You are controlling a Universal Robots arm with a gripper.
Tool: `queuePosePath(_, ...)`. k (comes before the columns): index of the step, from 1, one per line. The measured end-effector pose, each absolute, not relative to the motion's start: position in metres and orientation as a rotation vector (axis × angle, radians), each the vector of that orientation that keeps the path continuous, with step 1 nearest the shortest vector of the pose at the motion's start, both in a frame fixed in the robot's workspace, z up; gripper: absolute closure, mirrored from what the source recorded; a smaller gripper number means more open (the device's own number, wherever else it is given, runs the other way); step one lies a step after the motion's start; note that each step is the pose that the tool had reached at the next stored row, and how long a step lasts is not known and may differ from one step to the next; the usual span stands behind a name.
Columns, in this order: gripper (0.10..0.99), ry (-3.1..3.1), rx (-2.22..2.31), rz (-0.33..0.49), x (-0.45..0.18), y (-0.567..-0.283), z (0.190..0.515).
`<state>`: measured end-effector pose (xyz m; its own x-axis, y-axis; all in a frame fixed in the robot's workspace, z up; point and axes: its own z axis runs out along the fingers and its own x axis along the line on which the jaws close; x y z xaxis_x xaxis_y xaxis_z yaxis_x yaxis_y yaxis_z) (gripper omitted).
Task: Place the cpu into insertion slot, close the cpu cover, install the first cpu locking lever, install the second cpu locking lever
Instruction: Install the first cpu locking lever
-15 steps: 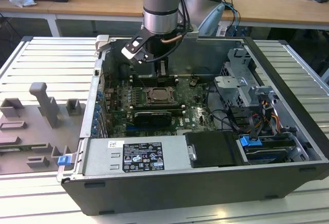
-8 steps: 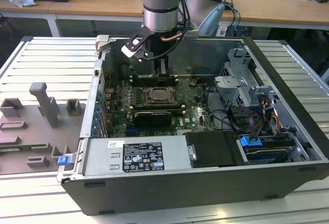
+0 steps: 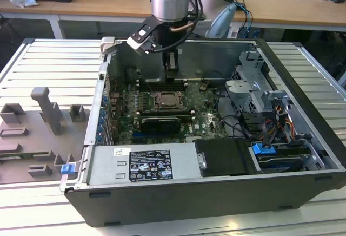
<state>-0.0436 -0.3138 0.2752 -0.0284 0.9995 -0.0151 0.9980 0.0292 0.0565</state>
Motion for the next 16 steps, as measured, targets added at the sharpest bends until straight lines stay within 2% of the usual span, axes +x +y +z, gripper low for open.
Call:
queuePosePath(9,0.980,2.217,2.153,0.045,-0.044,-0.314,0.295)
queuePosePath(16,0.980,2.250,2.119,0.046,-0.044,-0.314,0.296)
